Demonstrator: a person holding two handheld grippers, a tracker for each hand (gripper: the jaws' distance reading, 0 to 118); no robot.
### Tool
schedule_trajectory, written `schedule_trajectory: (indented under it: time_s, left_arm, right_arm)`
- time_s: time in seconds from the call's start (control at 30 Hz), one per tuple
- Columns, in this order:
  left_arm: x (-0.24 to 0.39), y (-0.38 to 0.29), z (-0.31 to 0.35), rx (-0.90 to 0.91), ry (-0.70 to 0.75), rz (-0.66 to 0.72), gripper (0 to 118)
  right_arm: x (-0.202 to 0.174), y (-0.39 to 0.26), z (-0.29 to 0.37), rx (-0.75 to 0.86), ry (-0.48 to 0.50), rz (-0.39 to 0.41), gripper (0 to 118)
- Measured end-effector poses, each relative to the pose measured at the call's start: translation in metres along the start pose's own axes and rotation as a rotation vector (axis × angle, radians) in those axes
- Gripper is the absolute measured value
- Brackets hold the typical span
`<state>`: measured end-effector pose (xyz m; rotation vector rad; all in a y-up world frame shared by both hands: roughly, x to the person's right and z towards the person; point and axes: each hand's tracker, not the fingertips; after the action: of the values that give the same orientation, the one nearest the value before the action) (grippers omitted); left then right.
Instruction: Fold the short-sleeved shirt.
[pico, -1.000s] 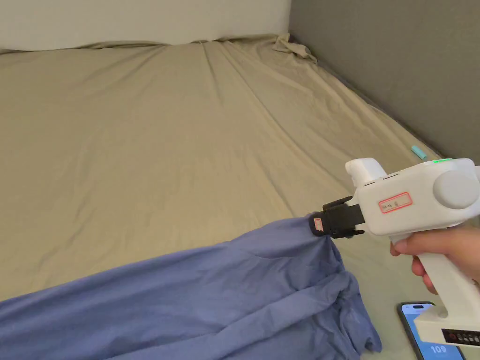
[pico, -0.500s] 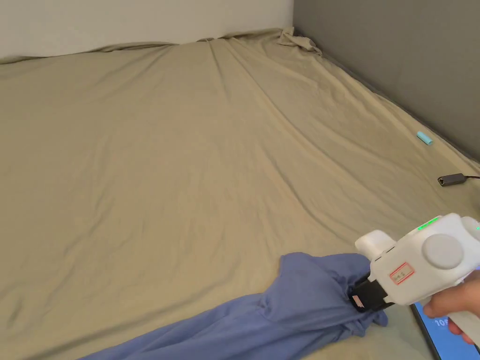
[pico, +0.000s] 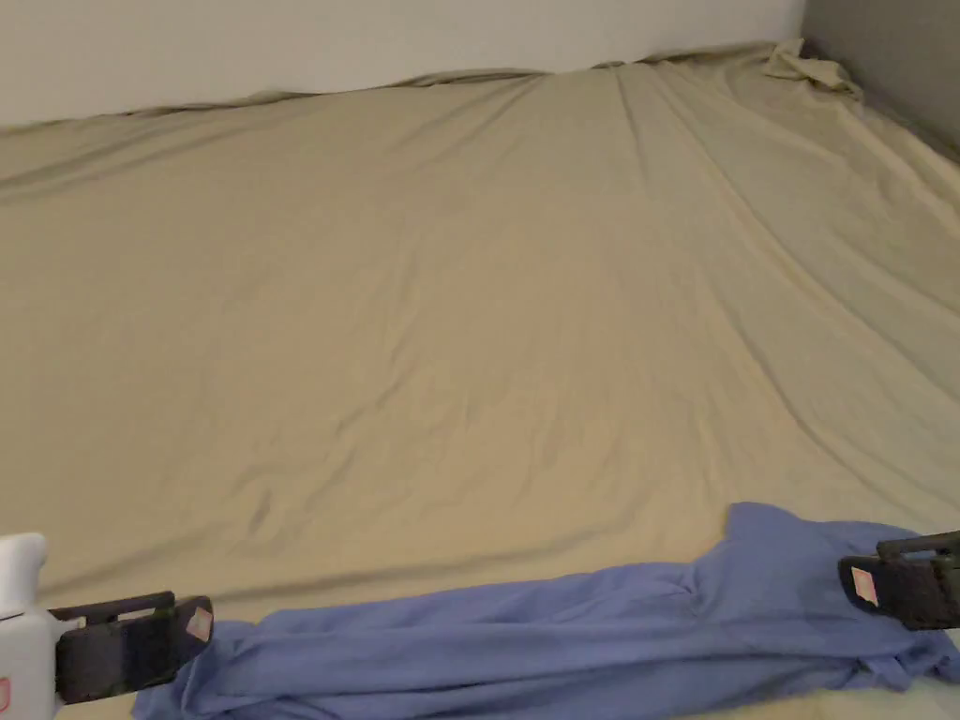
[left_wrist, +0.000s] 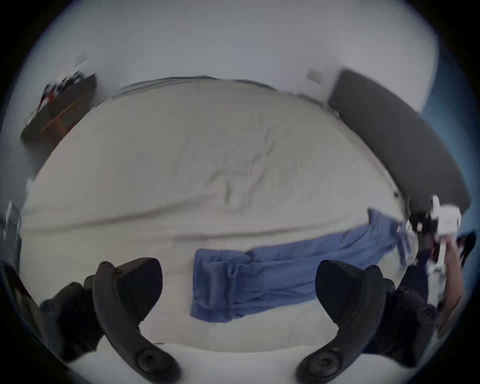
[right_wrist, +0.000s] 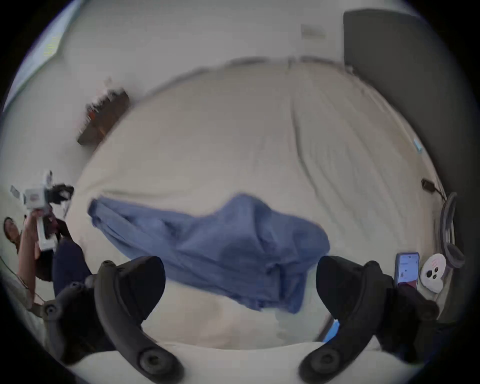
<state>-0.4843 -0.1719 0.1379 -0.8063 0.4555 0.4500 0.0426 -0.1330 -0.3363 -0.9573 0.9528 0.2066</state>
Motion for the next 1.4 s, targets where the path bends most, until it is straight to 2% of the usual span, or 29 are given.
schedule_trajectory:
  time_s: [0.07,0.13,0.17,0.2,0.23,0.27,0.3,0.37,0.43,0.47,0.5,0.53,0.6,0.63,0.7,0.77,0.87,0.93,0.97,1.0,1.07,1.1,1.13,1.2,1.23,1.27,1.33,1.4]
  left_arm:
    - [0.003,-0.006,0.004,-0.022,0.040,0.025,118]
    - [0.010,-0.009,0.002,-0.084,0.077,-0.022,118]
    - [0.010,-0.009,-0.001,-0.129,0.101,-0.053,118]
    - [0.013,-0.009,-0.002,-0.161,0.110,-0.062,106]
    - [0.017,-0.010,-0.003,-0.157,0.097,-0.057,57]
    - [0.018,-0.009,-0.005,-0.156,0.066,-0.057,13]
    - [0.022,-0.016,-0.012,-0.154,-0.010,-0.044,3]
    - [0.021,-0.015,-0.021,-0.149,-0.111,-0.007,3]
    - [0.003,-0.012,-0.034,-0.141,-0.239,-0.008,3]
    - [-0.007,-0.008,-0.042,-0.154,-0.301,-0.003,16]
    - [-0.019,-0.006,-0.052,-0.184,-0.376,0.022,61]
    - [-0.031,-0.004,-0.060,-0.210,-0.428,0.050,81]
    - [-0.051,-0.005,-0.076,-0.262,-0.470,0.104,114]
    - [-0.071,-0.002,-0.072,-0.259,-0.480,0.138,118]
    - [-0.083,-0.013,-0.086,-0.300,-0.442,0.189,118]
    - [-0.093,-0.013,-0.095,-0.331,-0.364,0.133,118]
    - [-0.085,-0.025,-0.127,-0.463,-0.415,0.174,118]
    - [-0.075,-0.043,-0.144,-0.482,-0.426,0.245,118]
    - [-0.085,-0.043,-0.151,-0.452,-0.419,0.234,118]
    - [-0.081,-0.045,-0.157,-0.405,-0.478,0.270,118]
    - [-0.075,-0.047,-0.158,-0.378,-0.506,0.310,118]
    - [-0.047,-0.055,-0.145,-0.359,-0.531,0.339,118]
    - [-0.041,-0.055,-0.144,-0.351,-0.525,0.298,99]
    - [-0.017,-0.062,-0.144,-0.355,-0.508,0.270,37]
    - [-0.021,-0.064,-0.149,-0.380,-0.492,0.284,36]
    - [-0.006,-0.077,-0.151,-0.420,-0.560,0.363,36]
    - [0.000,-0.083,-0.151,-0.342,-0.594,0.422,36]
    - [-0.027,-0.093,-0.154,-0.252,-0.580,0.529,34]
  right_arm:
    - [-0.022,0.002,0.008,0.070,-0.029,-0.007,118]
    - [-0.036,0.005,0.002,0.117,-0.070,0.020,117]
    - [-0.044,0.005,-0.002,0.129,-0.096,0.033,105]
    - [-0.054,0.005,-0.005,0.144,-0.117,0.046,74]
    - [-0.064,0.005,-0.009,0.157,-0.139,0.058,6]
    - [-0.055,0.002,-0.020,0.157,-0.167,0.039,3]
    - [-0.056,-0.001,-0.025,0.157,-0.166,0.026,3]
    - [-0.054,-0.002,-0.029,0.145,0.011,-0.036,3]
    - [-0.076,-0.004,-0.024,0.157,0.134,-0.072,3]
    - [-0.079,-0.006,-0.023,0.149,0.194,-0.071,3]
    - [-0.083,-0.008,-0.022,0.148,0.243,-0.057,3]
    - [-0.075,-0.006,-0.024,0.145,0.284,-0.054,3]
    - [-0.076,-0.007,-0.022,0.137,0.310,-0.031,3]
    - [-0.074,-0.007,-0.021,0.131,0.311,-0.041,3]
    - [-0.067,-0.011,-0.020,0.135,0.321,-0.071,3]
    - [-0.059,-0.013,-0.020,0.142,0.350,-0.125,3]
    - [-0.049,-0.017,-0.019,0.167,0.419,-0.195,3]
    - [-0.048,-0.019,-0.017,0.184,0.435,-0.187,3]
    - [-0.049,-0.018,-0.016,0.186,0.434,-0.186,3]
    - [-0.050,-0.017,-0.015,0.189,0.436,-0.183,3]
    - [-0.052,-0.017,-0.015,0.189,0.447,-0.165,3]
    - [-0.053,-0.017,-0.016,0.189,0.455,-0.153,3]
    - [-0.054,-0.017,-0.016,0.188,0.461,-0.139,3]
    - [-0.058,-0.017,-0.020,0.192,0.461,-0.129,3]
    - [-0.059,-0.016,-0.023,0.190,0.464,-0.130,3]
    - [-0.060,-0.015,-0.025,0.187,0.468,-0.136,3]
    - [-0.065,-0.014,-0.028,0.187,0.469,-0.152,3]
    - [-0.067,-0.012,-0.027,0.187,0.472,-0.161,3]
